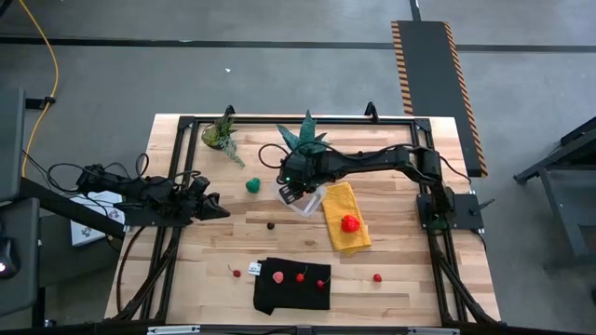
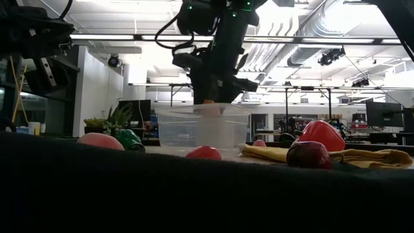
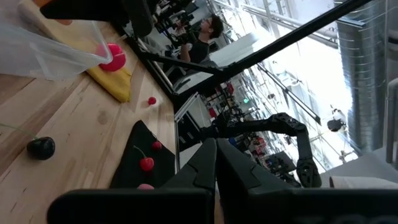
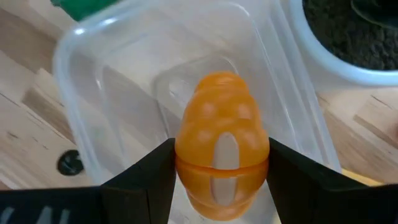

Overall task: Pick and placing Produce into tupperware
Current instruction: Put the yellow croissant into the transparent container, then put the green bell pepper into the transparent container

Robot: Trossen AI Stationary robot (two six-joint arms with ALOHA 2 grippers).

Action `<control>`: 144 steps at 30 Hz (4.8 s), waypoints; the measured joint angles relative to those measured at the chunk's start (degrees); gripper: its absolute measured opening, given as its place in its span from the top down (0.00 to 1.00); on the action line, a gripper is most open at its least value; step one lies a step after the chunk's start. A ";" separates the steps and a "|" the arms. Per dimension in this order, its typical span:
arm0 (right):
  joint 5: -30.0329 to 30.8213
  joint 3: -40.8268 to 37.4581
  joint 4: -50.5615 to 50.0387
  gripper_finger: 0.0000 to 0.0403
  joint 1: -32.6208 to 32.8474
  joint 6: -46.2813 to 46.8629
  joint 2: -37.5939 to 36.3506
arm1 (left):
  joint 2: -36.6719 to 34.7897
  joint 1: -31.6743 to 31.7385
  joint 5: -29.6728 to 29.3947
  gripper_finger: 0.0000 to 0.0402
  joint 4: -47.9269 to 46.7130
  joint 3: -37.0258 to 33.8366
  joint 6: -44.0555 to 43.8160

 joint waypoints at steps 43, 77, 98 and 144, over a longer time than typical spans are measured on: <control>1.67 0.00 -1.27 0.41 2.07 -1.11 0.12 | -0.01 0.00 0.98 1.00 -0.22 -0.01 0.00; 19.54 0.02 -15.35 0.41 8.58 11.00 -17.96 | -0.01 0.00 0.98 1.00 -0.20 0.01 1.99; 32.29 0.02 -34.38 0.41 18.81 23.79 -34.38 | 0.01 0.02 -4.64 1.00 5.24 0.01 1.82; 23.65 0.02 -13.47 0.41 8.83 -31.22 -56.68 | 51.89 0.02 -34.61 1.00 -55.69 98.30 48.33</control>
